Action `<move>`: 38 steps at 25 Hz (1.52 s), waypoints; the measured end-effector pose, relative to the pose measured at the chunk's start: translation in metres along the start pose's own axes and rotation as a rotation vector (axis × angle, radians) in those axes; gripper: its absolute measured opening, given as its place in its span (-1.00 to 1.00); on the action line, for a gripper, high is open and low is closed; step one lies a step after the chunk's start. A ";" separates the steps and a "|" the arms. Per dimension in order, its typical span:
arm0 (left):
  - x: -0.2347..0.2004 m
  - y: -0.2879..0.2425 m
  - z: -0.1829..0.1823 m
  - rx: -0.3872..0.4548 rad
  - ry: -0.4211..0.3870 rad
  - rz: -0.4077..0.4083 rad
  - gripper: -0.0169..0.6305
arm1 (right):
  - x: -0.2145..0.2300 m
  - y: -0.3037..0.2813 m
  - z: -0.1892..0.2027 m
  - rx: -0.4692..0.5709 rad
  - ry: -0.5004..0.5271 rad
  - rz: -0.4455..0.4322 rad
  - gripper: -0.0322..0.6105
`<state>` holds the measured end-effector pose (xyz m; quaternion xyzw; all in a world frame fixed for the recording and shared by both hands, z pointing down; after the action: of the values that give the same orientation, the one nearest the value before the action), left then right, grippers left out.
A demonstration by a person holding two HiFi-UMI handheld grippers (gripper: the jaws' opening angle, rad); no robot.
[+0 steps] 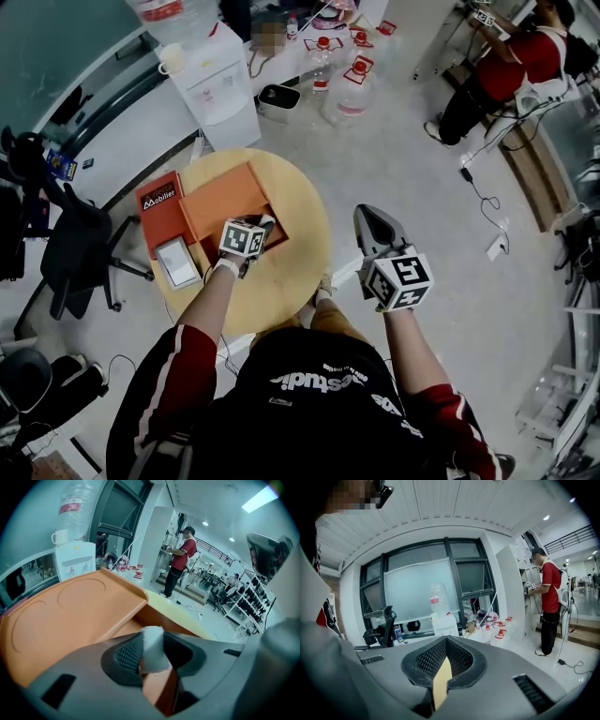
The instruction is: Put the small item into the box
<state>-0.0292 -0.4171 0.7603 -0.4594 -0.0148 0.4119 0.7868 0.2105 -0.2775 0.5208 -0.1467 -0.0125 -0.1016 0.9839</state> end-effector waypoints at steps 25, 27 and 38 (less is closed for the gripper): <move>0.013 0.032 0.001 0.089 -0.019 -0.002 -0.25 | -0.005 0.015 0.000 -0.026 0.011 -0.044 -0.82; 0.015 0.039 -0.001 0.111 -0.007 0.005 -0.25 | -0.007 0.015 -0.002 -0.024 0.014 -0.048 -0.82; 0.025 0.077 -0.002 0.202 0.024 0.003 -0.25 | -0.028 0.021 -0.013 0.001 0.038 -0.075 -0.82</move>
<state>-0.0612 -0.3836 0.6934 -0.3825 0.0371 0.4070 0.8287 0.1877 -0.2557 0.5011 -0.1439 0.0007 -0.1411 0.9795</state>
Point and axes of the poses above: the fingertips, and each gripper's own axes: y backward along the fingers, x to its right, z out of its underside, the point moved 8 cm from there along y, backward along the fingers, and after that the axes turned 7 degrees about y, right-handed, at the moved point
